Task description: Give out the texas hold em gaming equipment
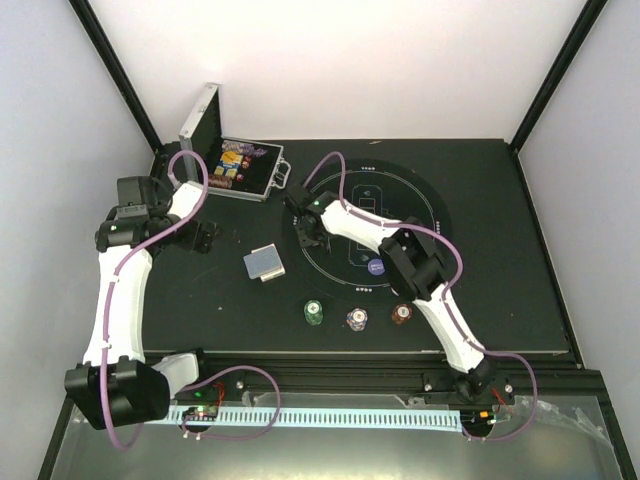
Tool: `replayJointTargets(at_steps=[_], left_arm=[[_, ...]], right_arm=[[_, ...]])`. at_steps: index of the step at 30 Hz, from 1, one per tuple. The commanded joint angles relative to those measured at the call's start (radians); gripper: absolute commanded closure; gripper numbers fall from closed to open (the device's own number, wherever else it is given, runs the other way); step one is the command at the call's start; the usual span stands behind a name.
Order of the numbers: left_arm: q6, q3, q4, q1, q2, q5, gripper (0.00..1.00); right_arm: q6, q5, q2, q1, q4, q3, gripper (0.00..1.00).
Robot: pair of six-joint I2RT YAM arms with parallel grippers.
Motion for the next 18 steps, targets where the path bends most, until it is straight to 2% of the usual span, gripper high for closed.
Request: replayJointTargets(at_steps=[1, 4, 7, 13, 18], left_arm=[[-0.037, 0.030, -0.020, 0.011, -0.014, 0.019, 0.01], [-0.042, 0.028, -0.018, 0.012, -0.018, 0.020, 0.01], [-0.041, 0.025, -0.017, 0.014, -0.027, 0.020, 0.01], [-0.039, 0.019, -0.025, 0.019, -0.035, 0.044, 0.01], [-0.043, 0.024, -0.035, 0.020, -0.045, 0.077, 0.01]], right_arm=[[-0.053, -0.054, 0.142, -0.016, -0.006, 0.145, 0.64], [-0.072, -0.051, 0.163, -0.016, -0.057, 0.224, 0.63], [-0.077, -0.044, 0.106, -0.016, -0.067, 0.187, 0.59], [-0.037, -0.013, -0.218, -0.033, 0.042, -0.187, 0.46], [0.031, -0.001, -0.466, -0.046, 0.130, -0.548, 0.39]])
